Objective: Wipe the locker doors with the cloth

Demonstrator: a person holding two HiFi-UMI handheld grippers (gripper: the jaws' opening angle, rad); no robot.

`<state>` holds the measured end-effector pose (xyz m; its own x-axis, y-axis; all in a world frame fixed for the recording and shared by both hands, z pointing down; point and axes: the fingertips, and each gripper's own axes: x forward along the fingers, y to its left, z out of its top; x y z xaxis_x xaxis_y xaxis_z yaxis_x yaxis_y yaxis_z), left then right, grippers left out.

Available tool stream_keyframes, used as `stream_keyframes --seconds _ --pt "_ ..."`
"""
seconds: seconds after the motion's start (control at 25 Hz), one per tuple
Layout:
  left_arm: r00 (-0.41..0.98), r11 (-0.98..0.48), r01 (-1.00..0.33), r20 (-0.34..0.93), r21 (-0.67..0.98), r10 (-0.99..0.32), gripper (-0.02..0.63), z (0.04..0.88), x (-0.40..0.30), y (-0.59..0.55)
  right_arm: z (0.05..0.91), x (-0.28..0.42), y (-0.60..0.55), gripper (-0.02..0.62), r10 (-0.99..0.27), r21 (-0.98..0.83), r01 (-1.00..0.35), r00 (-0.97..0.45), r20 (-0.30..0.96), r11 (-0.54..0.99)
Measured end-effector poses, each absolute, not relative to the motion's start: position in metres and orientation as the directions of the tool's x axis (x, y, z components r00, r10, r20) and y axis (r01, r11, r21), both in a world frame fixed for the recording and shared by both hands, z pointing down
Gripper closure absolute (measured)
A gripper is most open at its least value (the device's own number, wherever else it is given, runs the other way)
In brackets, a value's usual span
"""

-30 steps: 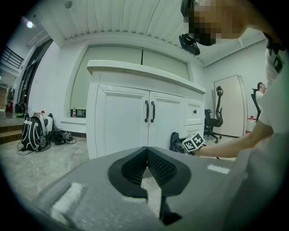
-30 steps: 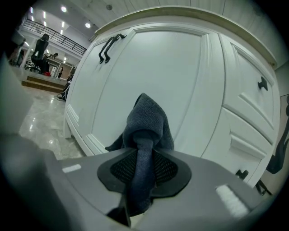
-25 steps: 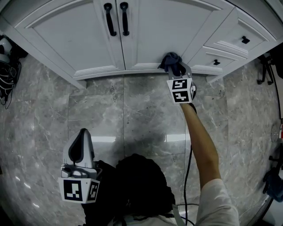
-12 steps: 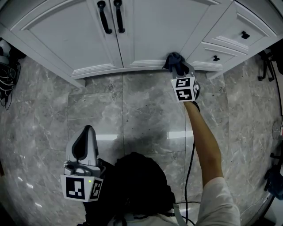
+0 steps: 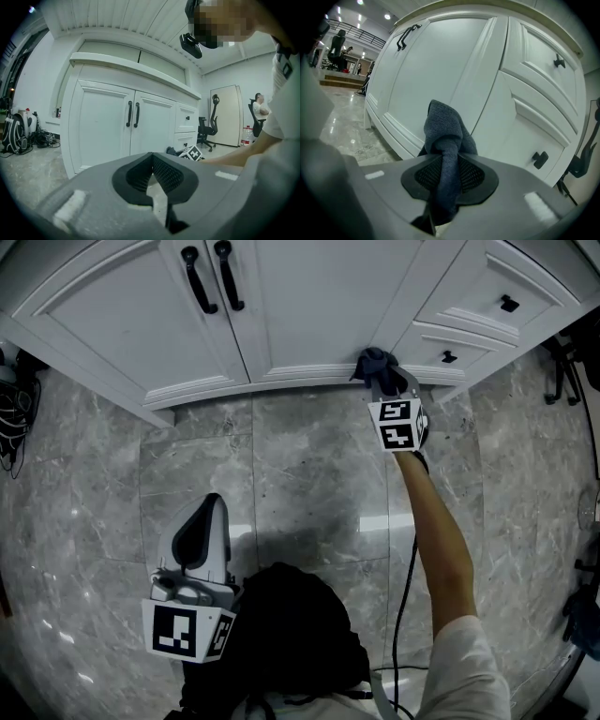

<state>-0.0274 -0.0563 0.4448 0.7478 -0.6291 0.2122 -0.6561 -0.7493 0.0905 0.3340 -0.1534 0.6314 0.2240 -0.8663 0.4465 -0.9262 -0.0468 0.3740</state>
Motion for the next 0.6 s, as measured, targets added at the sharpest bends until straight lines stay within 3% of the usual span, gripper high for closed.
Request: stream_keyframes --seconds 0.6 --pt "0.795 -0.789 -0.602 0.186 0.124 -0.578 0.604 0.439 0.002 -0.047 0.567 0.350 -0.150 0.511 -0.889 0.382 -0.921 0.236 0.392 -0.076"
